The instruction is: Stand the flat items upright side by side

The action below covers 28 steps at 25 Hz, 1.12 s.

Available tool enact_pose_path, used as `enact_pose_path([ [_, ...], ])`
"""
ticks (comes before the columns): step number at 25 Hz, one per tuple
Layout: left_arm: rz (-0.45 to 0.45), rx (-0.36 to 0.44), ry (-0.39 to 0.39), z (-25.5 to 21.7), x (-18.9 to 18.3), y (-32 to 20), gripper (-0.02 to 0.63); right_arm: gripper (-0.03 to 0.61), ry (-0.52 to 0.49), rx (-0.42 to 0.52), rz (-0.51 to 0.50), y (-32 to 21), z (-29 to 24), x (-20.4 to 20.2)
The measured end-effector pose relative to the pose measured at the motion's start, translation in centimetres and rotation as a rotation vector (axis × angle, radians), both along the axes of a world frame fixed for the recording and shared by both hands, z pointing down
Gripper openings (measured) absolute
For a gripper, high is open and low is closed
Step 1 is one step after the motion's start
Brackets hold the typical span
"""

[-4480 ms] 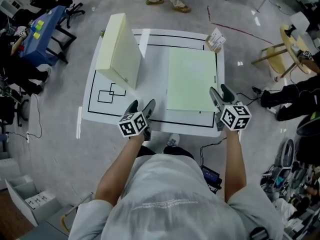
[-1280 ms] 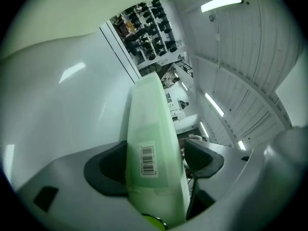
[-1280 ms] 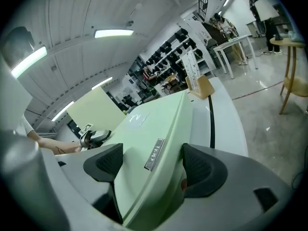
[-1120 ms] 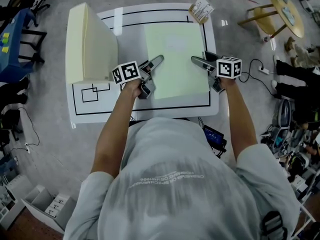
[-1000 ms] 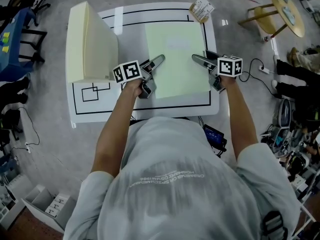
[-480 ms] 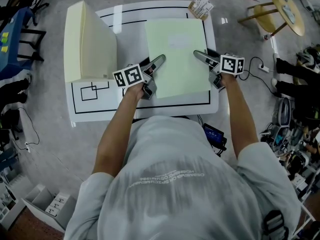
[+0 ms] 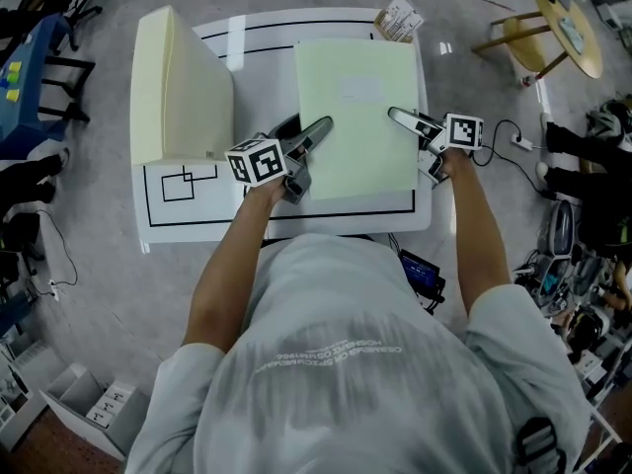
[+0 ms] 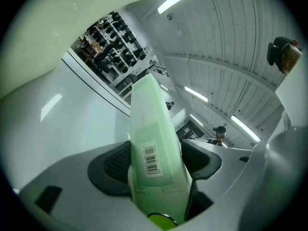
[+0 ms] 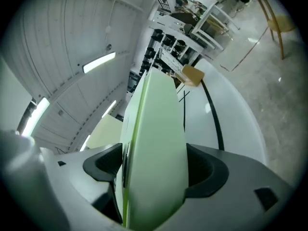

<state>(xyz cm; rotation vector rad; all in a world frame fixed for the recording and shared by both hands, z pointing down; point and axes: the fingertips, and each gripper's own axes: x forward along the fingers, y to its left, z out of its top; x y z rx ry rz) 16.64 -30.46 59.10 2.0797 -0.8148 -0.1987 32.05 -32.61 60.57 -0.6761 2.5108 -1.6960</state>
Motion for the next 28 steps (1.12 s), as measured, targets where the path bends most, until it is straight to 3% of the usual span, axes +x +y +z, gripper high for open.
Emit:
enact_pose_path([
  [2,0.014,0.009,0.006,-0.2,0.2,0.0,0.337,0.394,-0.074,-0.026,-0.052,0.5,-0.5,-0.9],
  [16,0.120,-0.054,0.053,0.8,0.9,0.8,0.337,0.379,-0.163,-0.133,-0.336,3.5,-0.1,-2.5],
  [23,0.084,-0.108,0.060,2.1,0.9,-0.2,0.336,0.345,-0.170,-0.190,-0.288,2.6,0.7,-2.3],
  [28,0.125,-0.106,0.036,2.2,1.7,0.4,0.341,0.340,-0.158,-0.103,-0.210,3.9,-0.2,-1.6],
])
